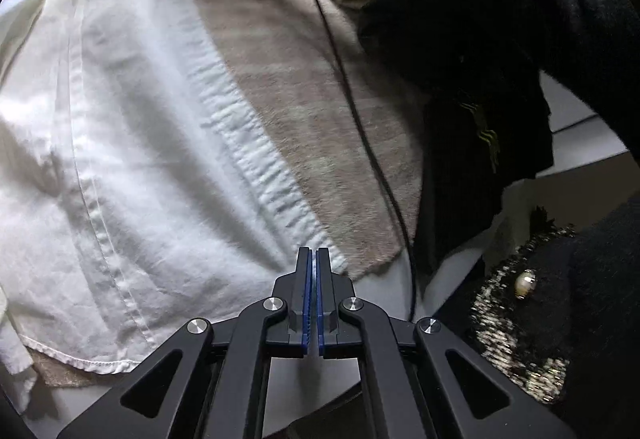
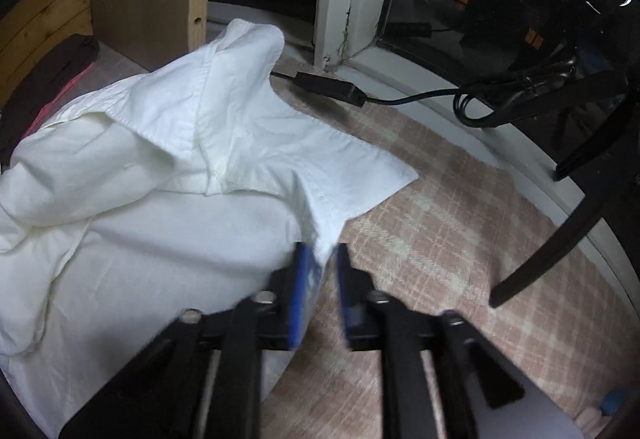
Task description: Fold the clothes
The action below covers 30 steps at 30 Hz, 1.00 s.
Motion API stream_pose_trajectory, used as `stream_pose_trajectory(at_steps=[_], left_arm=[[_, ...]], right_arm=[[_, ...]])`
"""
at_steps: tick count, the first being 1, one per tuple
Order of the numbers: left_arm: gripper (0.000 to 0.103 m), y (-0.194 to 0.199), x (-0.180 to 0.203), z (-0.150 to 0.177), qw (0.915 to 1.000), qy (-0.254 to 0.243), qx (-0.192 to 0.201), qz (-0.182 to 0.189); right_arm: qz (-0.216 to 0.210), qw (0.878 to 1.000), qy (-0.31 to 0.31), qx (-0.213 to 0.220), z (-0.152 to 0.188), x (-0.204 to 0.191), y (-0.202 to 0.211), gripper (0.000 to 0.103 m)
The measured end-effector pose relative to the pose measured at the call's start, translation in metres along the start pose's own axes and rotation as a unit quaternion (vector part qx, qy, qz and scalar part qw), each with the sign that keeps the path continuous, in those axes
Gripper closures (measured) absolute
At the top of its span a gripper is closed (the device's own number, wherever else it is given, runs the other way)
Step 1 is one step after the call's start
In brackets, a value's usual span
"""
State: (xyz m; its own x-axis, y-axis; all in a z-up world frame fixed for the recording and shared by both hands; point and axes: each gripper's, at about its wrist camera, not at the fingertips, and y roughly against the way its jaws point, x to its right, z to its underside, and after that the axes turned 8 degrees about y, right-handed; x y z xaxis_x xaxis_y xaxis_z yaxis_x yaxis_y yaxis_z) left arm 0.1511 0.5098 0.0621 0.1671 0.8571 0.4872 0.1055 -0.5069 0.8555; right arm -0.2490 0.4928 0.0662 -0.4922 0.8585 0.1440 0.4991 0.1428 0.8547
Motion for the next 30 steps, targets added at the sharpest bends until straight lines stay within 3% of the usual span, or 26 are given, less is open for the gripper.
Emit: stream_pose_trajectory(at_steps=[2, 4, 6, 7, 9, 11, 13, 16, 19, 23, 24, 25, 26, 27, 30], left_arm=[[0.1, 0.009, 0.006, -0.003, 0.9997, -0.012, 0.018, 0.008], [0.084, 0.01, 0.009, -0.008, 0.9994, -0.014, 0.03, 0.0], [0.075, 0.002, 0.011, -0.015, 0.9994, -0.009, 0.033, -0.003], [0.075, -0.002, 0.012, -0.019, 0.9994, -0.007, 0.034, -0.004], [0.075, -0.018, 0.014, -0.017, 0.9991, -0.012, 0.036, -0.021], [0.076, -0.008, 0.0, -0.008, 0.9989, -0.02, 0.037, -0.02], [0.076, -0.005, 0.001, -0.012, 0.9986, -0.019, 0.038, -0.031], [0.072, -0.001, 0.002, -0.019, 0.9974, -0.012, 0.053, -0.047], [0.067, -0.003, 0.002, -0.027, 0.996, -0.007, 0.06, -0.065], [0.069, -0.007, 0.0, -0.026, 0.9942, -0.024, 0.064, -0.084], [0.07, -0.006, 0.0, -0.024, 0.994, -0.03, 0.065, -0.083], [0.079, -0.006, -0.002, -0.024, 0.994, -0.031, 0.064, -0.082], [0.09, -0.005, -0.004, -0.024, 0.9941, -0.033, 0.063, -0.082], [0.101, -0.006, -0.008, -0.025, 0.996, -0.025, 0.051, -0.069], [0.103, 0.001, -0.013, -0.024, 0.9985, -0.011, 0.046, -0.027]], right_arm=[[-0.01, 1.0, -0.016, 0.004, 0.005, 0.002, 0.013, 0.065], [-0.047, 0.999, -0.012, 0.018, 0.016, -0.005, 0.03, 0.065], [-0.085, 0.996, -0.008, 0.031, 0.028, -0.012, 0.047, 0.066], [-0.119, 0.992, -0.005, 0.029, 0.041, -0.018, 0.054, 0.068], [-0.143, 0.99, 0.012, 0.008, 0.061, -0.034, 0.057, 0.079], [-0.166, 0.986, 0.027, -0.014, 0.08, -0.048, 0.06, 0.079], [-0.144, 0.989, 0.01, -0.041, 0.098, -0.046, 0.062, 0.079], [-0.178, 0.981, -0.064, -0.045, 0.114, -0.023, 0.065, 0.076], [-0.165, 0.981, -0.086, -0.055, 0.117, -0.017, 0.057, 0.074], [-0.162, 0.985, -0.043, -0.034, 0.118, -0.042, 0.055, 0.072], [-0.147, 0.989, -0.021, -0.028, 0.118, -0.05, 0.056, 0.076], [-0.132, 0.991, 0.0, -0.023, 0.119, -0.058, 0.057, 0.081], [-0.123, 0.992, 0.011, -0.025, 0.119, -0.062, 0.058, 0.097], [-0.131, 0.991, 0.01, -0.031, 0.12, -0.062, 0.057, 0.099], [-0.144, 0.989, -0.012, -0.033, 0.121, -0.047, 0.063, 0.1]])
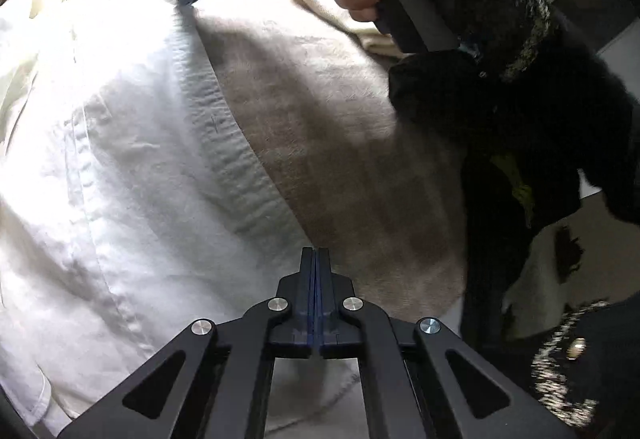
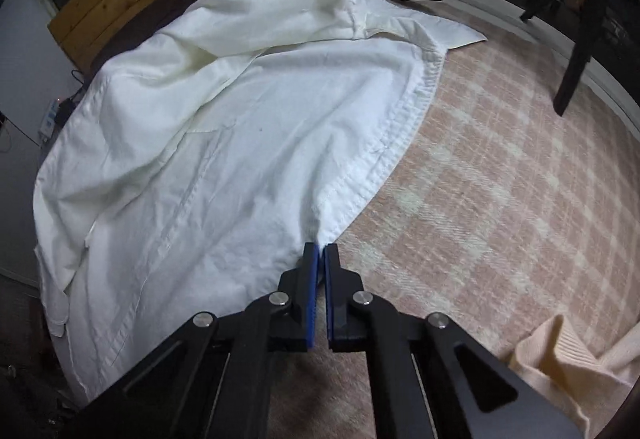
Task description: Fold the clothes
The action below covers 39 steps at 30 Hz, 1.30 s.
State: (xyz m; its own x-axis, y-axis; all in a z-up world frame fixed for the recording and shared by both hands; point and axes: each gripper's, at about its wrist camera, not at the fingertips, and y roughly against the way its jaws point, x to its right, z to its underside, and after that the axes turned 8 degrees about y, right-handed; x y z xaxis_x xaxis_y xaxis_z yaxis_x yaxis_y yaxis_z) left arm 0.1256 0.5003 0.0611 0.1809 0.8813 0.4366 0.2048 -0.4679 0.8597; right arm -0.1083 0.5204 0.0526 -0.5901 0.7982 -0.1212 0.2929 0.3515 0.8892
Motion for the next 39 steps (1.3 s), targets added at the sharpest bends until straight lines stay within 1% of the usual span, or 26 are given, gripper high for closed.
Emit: stream_pose_trajectory(at_steps=[1, 3, 5, 6, 7, 8, 9, 10, 11, 12, 15, 17, 18, 19, 22, 24, 26, 27, 28, 30, 31, 33, 35, 36, 38, 39], left_arm=[[0.103, 0.005, 0.001, 0.001, 0.9999, -0.002, 0.005, 0.01], [0.103, 0.011, 0.004, 0.0, 0.9985, 0.003, 0.012, 0.054], [0.103, 0.006, 0.007, 0.0, 0.9988, -0.009, 0.002, 0.049], [0.103, 0.0, 0.006, 0.0, 0.999, -0.012, -0.011, 0.042], [0.103, -0.006, 0.005, 0.0, 0.999, -0.015, -0.023, 0.034], [0.103, -0.003, 0.005, 0.002, 0.999, -0.017, -0.019, 0.037], [0.103, 0.002, 0.006, 0.004, 0.9989, -0.018, -0.013, 0.041], [0.101, 0.006, 0.006, 0.005, 0.9988, -0.02, -0.007, 0.044], [0.098, 0.013, 0.004, 0.006, 0.9991, -0.019, 0.002, 0.037], [0.092, 0.02, 0.001, 0.006, 0.9993, -0.018, 0.013, 0.029], [0.084, 0.033, -0.019, 0.008, 0.9992, -0.001, 0.04, 0.008], [0.077, 0.034, -0.032, 0.01, 0.9995, 0.013, 0.028, -0.012], [0.073, 0.035, -0.039, 0.011, 0.9993, 0.02, 0.021, -0.022], [0.072, 0.035, -0.041, 0.015, 0.9995, 0.02, 0.014, -0.018], [0.069, 0.037, -0.046, 0.027, 0.9997, 0.022, -0.008, -0.005], [0.069, 0.038, -0.05, 0.036, 0.9995, 0.023, -0.022, 0.005], [0.069, 0.056, -0.059, 0.05, 0.9991, 0.04, -0.015, -0.006], [0.068, 0.068, -0.068, 0.056, 0.9983, 0.057, -0.003, -0.008], [0.065, 0.08, -0.078, 0.061, 0.9971, 0.074, 0.01, -0.011], [0.057, 0.109, -0.103, 0.073, 0.9912, 0.124, 0.041, -0.021], [0.057, 0.119, -0.114, 0.078, 0.9874, 0.146, 0.056, -0.026], [0.057, 0.141, -0.136, 0.087, 0.9777, 0.188, 0.086, -0.036], [0.056, 0.163, -0.162, 0.103, 0.9656, 0.226, 0.115, -0.058], [0.056, 0.174, -0.176, 0.111, 0.9591, 0.241, 0.124, -0.081], [0.056, 0.18, -0.197, 0.121, 0.9474, 0.264, 0.138, -0.118], [0.056, 0.185, -0.21, 0.126, 0.941, 0.274, 0.146, -0.134]], right_arm=[[0.0, 1.0, -0.007, 0.005, 0.0, 0.004, 0.006, 0.1], [0.003, 1.0, -0.015, 0.014, 0.0, 0.011, 0.015, 0.1], [0.013, 1.0, -0.016, 0.016, 0.0, 0.015, 0.016, 0.099], [0.015, 1.0, -0.012, -0.002, 0.001, 0.017, 0.008, 0.095], [0.014, 0.999, -0.008, -0.037, 0.004, 0.016, 0.0, 0.091], [0.012, 0.999, -0.02, -0.049, 0.006, 0.02, -0.002, 0.085], [0.009, 0.998, -0.033, -0.058, 0.008, 0.024, -0.004, 0.084], [-0.009, 0.998, -0.057, -0.031, 0.007, 0.033, 0.002, 0.083], [-0.015, 0.997, -0.072, -0.007, 0.005, 0.041, 0.007, 0.082], [-0.013, 0.997, -0.076, 0.012, 0.0, 0.045, 0.009, 0.082], [-0.007, 0.995, -0.074, 0.062, -0.019, 0.053, 0.009, 0.082], [-0.005, 0.995, -0.06, 0.075, -0.031, 0.048, -0.001, 0.082], [-0.008, 0.996, -0.05, 0.072, -0.035, 0.042, -0.005, 0.081], [-0.004, 0.998, -0.029, 0.061, -0.038, 0.034, -0.018, 0.08], [0.059, 0.996, 0.049, 0.034, -0.032, 0.011, -0.038, 0.077], [0.137, 0.987, 0.08, 0.023, -0.027, 0.005, -0.04, 0.066], [0.179, 0.981, 0.067, 0.019, -0.021, 0.009, -0.03, 0.066], [0.17, 0.984, 0.053, 0.023, -0.016, 0.011, -0.02, 0.066], [0.136, 0.989, 0.036, 0.037, -0.01, 0.011, -0.006, 0.066], [0.072, 0.996, 0.015, 0.058, 0.0, 0.004, 0.011, 0.065], [0.042, 0.997, 0.009, 0.067, 0.007, -0.005, 0.018, 0.065], [0.012, 0.997, 0.013, 0.077, 0.02, -0.025, 0.022, 0.062], [-0.011, 0.997, 0.029, 0.069, 0.03, -0.051, 0.011, 0.062], [-0.02, 0.997, 0.041, 0.057, 0.037, -0.061, 0.005, 0.062], [-0.018, 0.997, 0.07, 0.02, 0.051, -0.081, -0.015, 0.062], [-0.001, 0.997, 0.08, 0.02, 0.058, -0.087, -0.016, 0.061]])
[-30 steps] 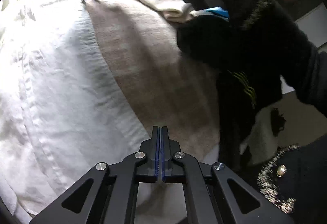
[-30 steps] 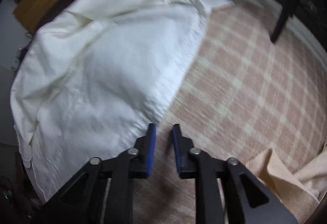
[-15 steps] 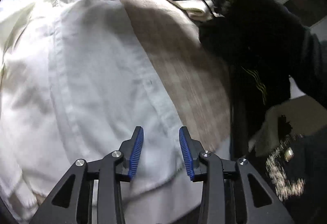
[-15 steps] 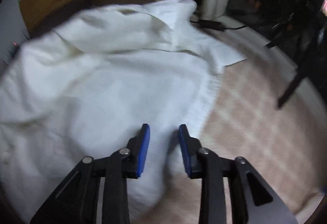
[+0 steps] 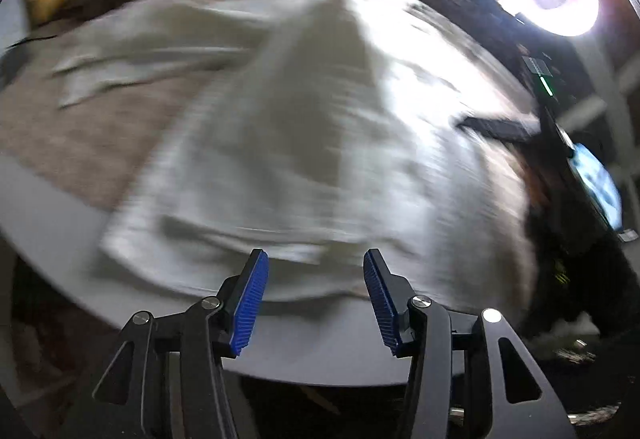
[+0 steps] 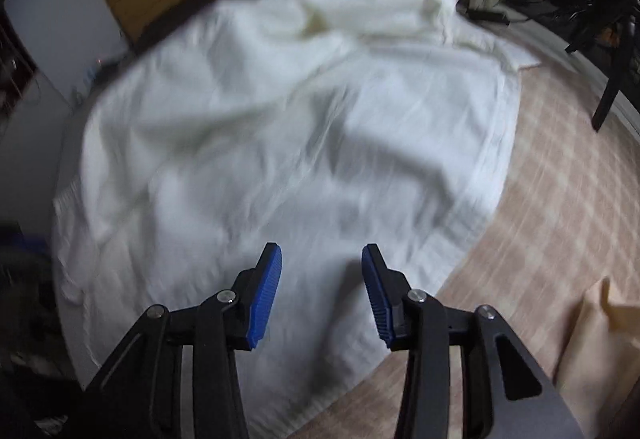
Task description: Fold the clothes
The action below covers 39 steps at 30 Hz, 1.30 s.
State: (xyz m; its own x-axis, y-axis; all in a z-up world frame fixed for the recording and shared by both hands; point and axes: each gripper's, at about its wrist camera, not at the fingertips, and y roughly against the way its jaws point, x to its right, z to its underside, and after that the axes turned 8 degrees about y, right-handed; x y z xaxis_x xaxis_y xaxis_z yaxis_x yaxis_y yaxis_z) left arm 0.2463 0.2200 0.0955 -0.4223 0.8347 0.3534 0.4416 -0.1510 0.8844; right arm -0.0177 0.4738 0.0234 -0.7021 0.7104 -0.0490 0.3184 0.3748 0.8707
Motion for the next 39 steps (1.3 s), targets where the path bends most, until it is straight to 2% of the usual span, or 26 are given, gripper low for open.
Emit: stream_pose_trajectory(at_steps=[1, 3, 5, 8, 10, 14, 15, 16, 17, 19, 23, 25, 27, 29, 31, 33, 36, 37, 39], left_arm=[[0.055, -0.004, -0.01, -0.002, 0.9999, 0.008, 0.006, -0.012], [0.055, -0.015, -0.023, -0.01, 0.9996, 0.015, 0.006, -0.024], [0.055, -0.026, -0.035, -0.017, 0.9991, 0.022, 0.006, -0.036], [0.055, -0.043, -0.037, -0.029, 0.9987, 0.005, 0.002, -0.051], [0.055, -0.049, -0.036, -0.034, 0.9989, -0.003, 0.006, -0.047], [0.057, -0.051, -0.032, -0.038, 0.9986, -0.023, 0.007, -0.048], [0.066, -0.048, -0.031, -0.038, 0.9989, -0.023, 0.011, -0.039], [0.085, -0.045, -0.03, -0.037, 0.9992, -0.024, 0.014, -0.03], [0.098, -0.041, -0.029, -0.037, 0.9993, -0.024, 0.017, -0.02], [0.1, -0.035, -0.026, -0.037, 0.9994, -0.025, 0.024, -0.002], [0.1, -0.005, 0.008, -0.035, 0.996, -0.059, 0.043, 0.052], [0.1, 0.013, 0.041, -0.031, 0.9907, -0.085, 0.06, 0.087], [0.1, 0.023, 0.077, -0.022, 0.982, -0.111, 0.072, 0.135], [0.1, 0.017, 0.12, -0.011, 0.9691, -0.149, 0.049, 0.19], [0.1, -0.002, 0.158, 0.001, 0.9536, -0.196, 0.013, 0.228], [0.1, -0.03, 0.198, 0.022, 0.9366, -0.258, -0.025, 0.235], [0.1, -0.075, 0.227, 0.046, 0.9217, -0.31, -0.088, 0.216], [0.1, -0.086, 0.23, 0.048, 0.9213, -0.312, -0.099, 0.21], [0.1, -0.102, 0.232, 0.05, 0.9232, -0.305, -0.118, 0.202]], right_arm=[[0.015, 1.0, 0.009, -0.003, 0.006, -0.007, -0.001, 0.061], [0.017, 0.999, 0.008, -0.027, 0.012, -0.013, 0.003, 0.061], [0.018, 0.999, -0.021, -0.031, 0.018, -0.012, 0.018, 0.061], [0.006, 0.997, -0.079, -0.015, 0.025, -0.006, 0.04, 0.061], [0.008, 0.995, -0.101, -0.014, 0.029, -0.003, 0.048, 0.061], [0.025, 0.995, -0.1, -0.011, 0.032, -0.011, 0.054, 0.061], [0.026, 0.995, -0.099, -0.009, 0.032, -0.013, 0.054, 0.061], [0.025, 0.995, -0.098, -0.008, 0.031, -0.015, 0.054, 0.061], [0.024, 0.995, -0.097, -0.007, 0.03, -0.016, 0.054, 0.061], [0.024, 0.995, -0.099, -0.01, 0.027, -0.019, 0.055, 0.061], [0.019, 0.994, -0.105, -0.011, 0.012, -0.018, 0.056, 0.061], [0.013, 0.994, -0.107, -0.004, -0.004, -0.016, 0.06, 0.061], [0.009, 0.993, -0.114, 0.004, -0.014, -0.003, 0.058, 0.061], [0.007, 0.992, -0.122, 0.016, -0.018, 0.011, 0.063, 0.061], [-0.008, 0.989, -0.142, 0.037, -0.037, 0.034, 0.066, 0.061], [-0.048, 0.983, -0.166, 0.061, -0.054, 0.057, 0.067, 0.06], [-0.107, 0.968, -0.207, 0.09, -0.087, 0.089, 0.057, 0.049], [-0.124, 0.964, -0.216, 0.096, -0.097, 0.098, 0.053, 0.048], [-0.128, 0.962, -0.224, 0.084, -0.111, 0.112, 0.036, 0.048]])
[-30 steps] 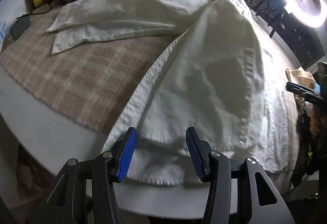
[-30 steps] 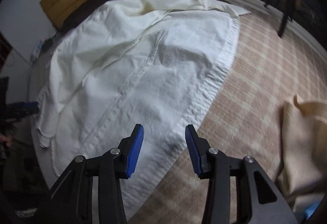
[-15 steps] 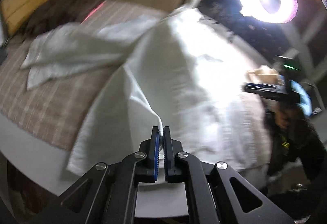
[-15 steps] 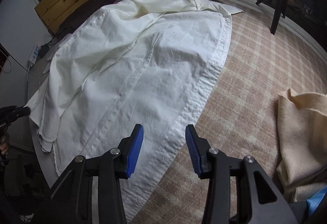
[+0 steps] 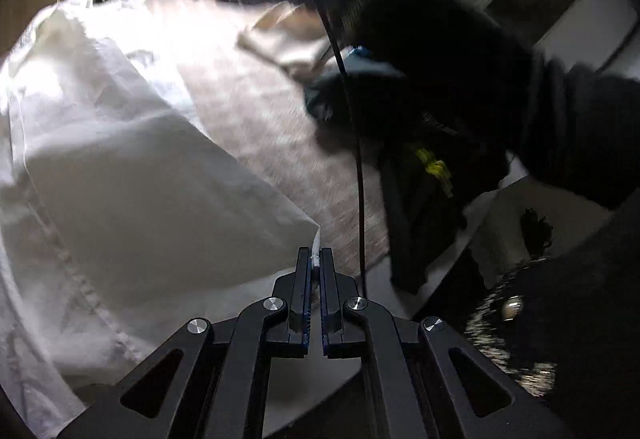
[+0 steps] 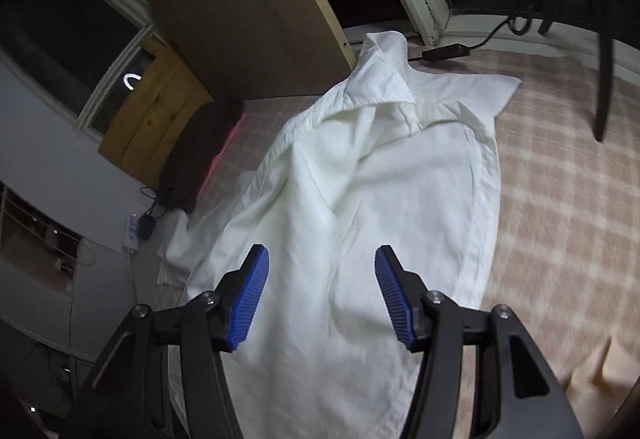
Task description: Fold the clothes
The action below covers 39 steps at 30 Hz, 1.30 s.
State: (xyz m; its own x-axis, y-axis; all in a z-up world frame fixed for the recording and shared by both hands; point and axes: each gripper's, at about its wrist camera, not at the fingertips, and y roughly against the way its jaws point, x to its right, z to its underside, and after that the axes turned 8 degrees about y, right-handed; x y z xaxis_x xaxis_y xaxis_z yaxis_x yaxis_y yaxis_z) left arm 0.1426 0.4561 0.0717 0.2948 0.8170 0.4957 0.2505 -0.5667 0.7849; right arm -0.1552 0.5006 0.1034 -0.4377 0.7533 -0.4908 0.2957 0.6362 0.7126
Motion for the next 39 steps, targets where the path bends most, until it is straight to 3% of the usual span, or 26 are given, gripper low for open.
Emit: stream_pose_trajectory(at_steps=[8, 13, 14, 16, 17, 19, 22, 25, 29, 36, 39], left_arm=[[0.1, 0.014, 0.0, 0.02, 0.9993, 0.031, -0.022, -0.001], [0.1, 0.004, 0.0, 0.016, 0.9987, 0.034, -0.039, -0.002], [0.1, 0.003, 0.0, 0.015, 0.9985, 0.035, -0.041, 0.001], [0.1, 0.002, 0.001, 0.014, 0.9984, 0.029, -0.049, 0.002], [0.1, 0.001, 0.001, 0.013, 0.9981, 0.028, -0.055, 0.005], [0.1, 0.003, 0.007, 0.012, 0.9977, 0.012, -0.067, 0.009], [0.1, 0.008, 0.014, 0.009, 0.9968, -0.007, -0.075, 0.026], [0.1, 0.003, 0.012, 0.002, 0.996, -0.012, -0.082, 0.034], [0.1, -0.015, 0.006, -0.004, 0.9936, -0.015, -0.101, 0.048], [0.101, -0.038, 0.003, 0.0, 0.9866, -0.025, -0.147, 0.067], [0.098, -0.046, 0.0, 0.001, 0.9832, -0.016, -0.167, 0.072]], right_arm=[[-0.01, 0.996, -0.091, -0.018, -0.043, 0.062, -0.056, 0.048], [-0.046, 0.994, -0.094, -0.014, -0.064, 0.068, -0.083, 0.048], [-0.037, 0.996, -0.078, -0.02, -0.068, 0.064, -0.088, 0.049], [-0.02, 0.998, -0.045, -0.031, -0.074, 0.056, -0.098, 0.077], [-0.011, 0.999, -0.028, -0.036, -0.078, 0.051, -0.102, 0.102], [0.034, 0.999, 0.017, -0.029, -0.088, 0.039, -0.095, 0.102], [0.042, 0.998, 0.045, 0.029, -0.113, 0.028, -0.054, 0.102], [0.063, 0.995, 0.063, 0.042, -0.133, 0.025, -0.033, 0.102], [0.138, 0.988, 0.065, 0.02, -0.13, 0.04, -0.042, 0.102], [0.219, 0.974, 0.054, -0.022, -0.098, 0.077, -0.077, 0.102], [0.229, 0.97, 0.073, -0.036, -0.094, 0.077, -0.09, 0.102]])
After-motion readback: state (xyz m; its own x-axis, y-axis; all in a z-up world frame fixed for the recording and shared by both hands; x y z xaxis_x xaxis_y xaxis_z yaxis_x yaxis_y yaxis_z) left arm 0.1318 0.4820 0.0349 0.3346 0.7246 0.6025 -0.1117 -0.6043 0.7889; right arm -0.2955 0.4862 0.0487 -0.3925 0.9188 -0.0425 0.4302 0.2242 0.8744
